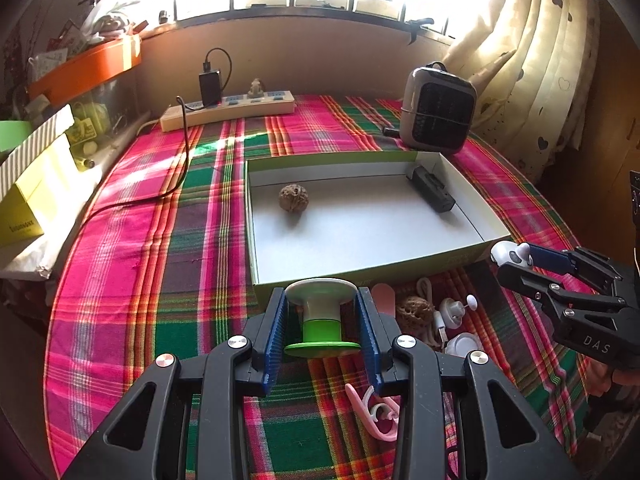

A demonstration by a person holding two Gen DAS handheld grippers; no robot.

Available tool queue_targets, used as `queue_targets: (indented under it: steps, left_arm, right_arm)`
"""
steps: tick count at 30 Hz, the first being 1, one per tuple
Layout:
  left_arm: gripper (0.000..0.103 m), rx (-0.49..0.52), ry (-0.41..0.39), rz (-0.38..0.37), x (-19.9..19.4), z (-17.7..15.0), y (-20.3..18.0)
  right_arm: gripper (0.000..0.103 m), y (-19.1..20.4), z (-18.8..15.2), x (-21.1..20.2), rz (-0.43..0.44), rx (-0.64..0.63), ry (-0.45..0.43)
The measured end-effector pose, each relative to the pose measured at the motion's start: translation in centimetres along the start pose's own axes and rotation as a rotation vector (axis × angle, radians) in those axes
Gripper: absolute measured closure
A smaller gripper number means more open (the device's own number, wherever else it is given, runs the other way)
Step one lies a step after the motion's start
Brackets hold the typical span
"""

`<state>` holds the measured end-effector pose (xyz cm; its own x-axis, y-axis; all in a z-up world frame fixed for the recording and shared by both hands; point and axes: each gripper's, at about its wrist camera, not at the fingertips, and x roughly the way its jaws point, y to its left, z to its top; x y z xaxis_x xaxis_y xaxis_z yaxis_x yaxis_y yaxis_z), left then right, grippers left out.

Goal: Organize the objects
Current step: 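Carry the spool with the left tool while the right tool carries the panda toy into the box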

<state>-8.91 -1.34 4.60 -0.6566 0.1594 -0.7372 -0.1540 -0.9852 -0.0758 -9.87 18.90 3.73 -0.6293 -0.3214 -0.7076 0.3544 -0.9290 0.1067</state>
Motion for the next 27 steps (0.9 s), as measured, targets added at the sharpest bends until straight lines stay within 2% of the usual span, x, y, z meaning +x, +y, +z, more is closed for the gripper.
queue_targets:
  steps: [14, 27]
  left_arm:
    - [0.071, 0.005, -0.005, -0.02, 1.6, 2.4, -0.3]
    - [0.071, 0.011, 0.012, -0.021, 3.8, 4.1, 0.1]
  right_arm:
    - [0.054, 0.1, 3.3, 1.3, 0.0, -0.042, -0.022]
    - [0.054, -0.5, 6.1, 4.6, 0.004, -0.052, 0.005]
